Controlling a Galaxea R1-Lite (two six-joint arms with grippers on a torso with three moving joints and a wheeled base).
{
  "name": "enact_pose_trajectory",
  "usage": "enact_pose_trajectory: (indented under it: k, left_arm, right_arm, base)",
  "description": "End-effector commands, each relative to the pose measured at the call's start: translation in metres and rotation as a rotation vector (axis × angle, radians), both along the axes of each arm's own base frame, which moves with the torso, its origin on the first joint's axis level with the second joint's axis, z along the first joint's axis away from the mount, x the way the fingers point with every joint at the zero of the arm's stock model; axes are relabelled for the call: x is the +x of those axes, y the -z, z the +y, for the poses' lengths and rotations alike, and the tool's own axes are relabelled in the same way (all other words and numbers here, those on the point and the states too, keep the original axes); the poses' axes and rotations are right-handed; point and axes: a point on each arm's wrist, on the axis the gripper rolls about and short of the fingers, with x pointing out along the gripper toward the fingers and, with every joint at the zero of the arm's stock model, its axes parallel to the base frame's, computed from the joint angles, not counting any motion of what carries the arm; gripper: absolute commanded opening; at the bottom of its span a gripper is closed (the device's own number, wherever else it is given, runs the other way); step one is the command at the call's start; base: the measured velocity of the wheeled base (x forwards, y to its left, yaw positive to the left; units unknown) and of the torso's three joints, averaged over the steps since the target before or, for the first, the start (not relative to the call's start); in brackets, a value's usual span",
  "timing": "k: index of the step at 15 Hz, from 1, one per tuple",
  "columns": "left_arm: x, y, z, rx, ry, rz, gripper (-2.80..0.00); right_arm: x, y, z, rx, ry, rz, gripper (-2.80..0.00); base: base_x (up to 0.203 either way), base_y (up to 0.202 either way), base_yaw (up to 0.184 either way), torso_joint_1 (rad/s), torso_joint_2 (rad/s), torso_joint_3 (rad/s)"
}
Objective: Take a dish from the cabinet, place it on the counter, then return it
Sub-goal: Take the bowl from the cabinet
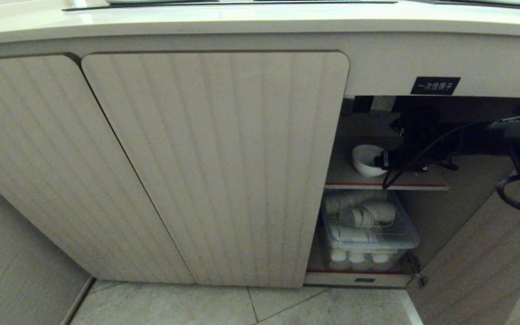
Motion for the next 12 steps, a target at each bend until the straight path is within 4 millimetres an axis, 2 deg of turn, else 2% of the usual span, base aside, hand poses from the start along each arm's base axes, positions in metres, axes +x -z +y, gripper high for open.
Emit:
enact_pose_trajectory:
  k: [1, 8, 9, 12]
  left_arm:
    - [0.0, 0.0001, 0.0, 0.0, 0.001, 0.0, -2.8]
    - [0.0, 0.0001, 0.0, 0.0, 0.0, 0.0, -2.8]
    - [0.0, -0.0001, 0.0, 0.0, 0.0, -0.001, -2.8]
    - [0.0, 0.0001, 0.0, 0.0, 0.0, 0.0, -2.8]
  right_arm:
    - [-0.0006, -0.0008, -0.0003, 0.0, 0.001, 0.001, 0.0]
    - [0.0, 0.0005, -0.0002, 0.0, 0.001, 0.003, 0.0]
    - [0.0, 0.0005, -0.0003, 0.0, 0.001, 0.003, -2.8]
    - [0.0001, 0.0014, 0.0004, 0.0, 0.0, 0.006, -2.8]
  base:
    - [0.0, 0.0, 0.0, 0.0, 0.0, 0.0]
    - [0.0, 0.0, 0.0, 0.0, 0.0, 0.0]
    - [0.0, 0.0, 0.0, 0.0, 0.0, 0.0]
    - [0.0, 0.0, 0.0, 0.0, 0.0, 0.0]
